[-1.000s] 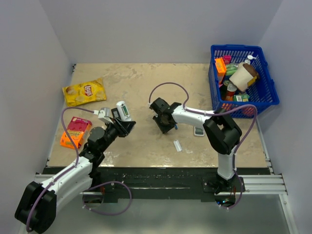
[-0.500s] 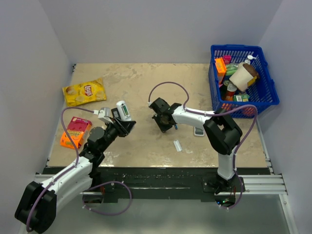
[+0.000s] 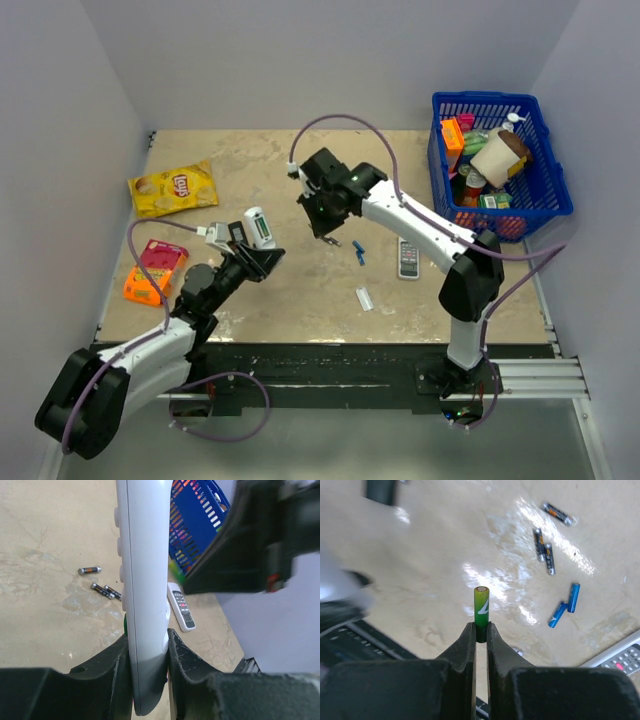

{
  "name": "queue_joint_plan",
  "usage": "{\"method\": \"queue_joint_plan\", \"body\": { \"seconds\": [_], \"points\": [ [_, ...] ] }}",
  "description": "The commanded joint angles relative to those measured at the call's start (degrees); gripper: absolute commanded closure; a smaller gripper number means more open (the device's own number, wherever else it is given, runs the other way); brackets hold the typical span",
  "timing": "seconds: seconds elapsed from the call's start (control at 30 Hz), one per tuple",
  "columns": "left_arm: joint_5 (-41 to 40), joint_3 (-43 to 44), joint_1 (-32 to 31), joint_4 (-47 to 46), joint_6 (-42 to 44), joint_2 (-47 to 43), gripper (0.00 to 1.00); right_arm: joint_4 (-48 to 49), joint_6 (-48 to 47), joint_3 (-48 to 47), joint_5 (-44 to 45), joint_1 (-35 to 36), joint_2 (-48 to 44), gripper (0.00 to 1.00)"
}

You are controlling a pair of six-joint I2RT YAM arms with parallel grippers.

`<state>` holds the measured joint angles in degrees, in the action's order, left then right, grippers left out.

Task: Load the batteries into the remote control
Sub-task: Pick up the battery from the center of the board, then load the battery into the remote control.

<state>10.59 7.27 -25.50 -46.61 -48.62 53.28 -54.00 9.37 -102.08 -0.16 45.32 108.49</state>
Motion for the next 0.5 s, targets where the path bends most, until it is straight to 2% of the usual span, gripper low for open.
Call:
{"method": "queue_joint_plan", "body": {
  "seconds": [0.0,0.2,0.33,0.47],
  "points": [
    [1.0,-1.5,0.4,-13.6,-4.9,3.7,1.00,-12.2,1.4,-12.2,-8.6,0.2,-1.9,1.00],
    [0.1,-1.7,-1.2,-18.7,-8.1,7.2,1.00,-15.2,5.5,-20.9,-16.1,0.2,0.2,1.00],
    [1.6,-1.7,-3.2,-25.0,-9.6,11.6,1.00,-16.4,6.9,-23.7,-22.3,0.2,3.6,1.00],
    [1.6,-1.4,-4.6,-27.4,-9.8,13.6,1.00,-14.5,8.3,-23.5,-22.9,0.4,3.5,1.00]
  ]
}}
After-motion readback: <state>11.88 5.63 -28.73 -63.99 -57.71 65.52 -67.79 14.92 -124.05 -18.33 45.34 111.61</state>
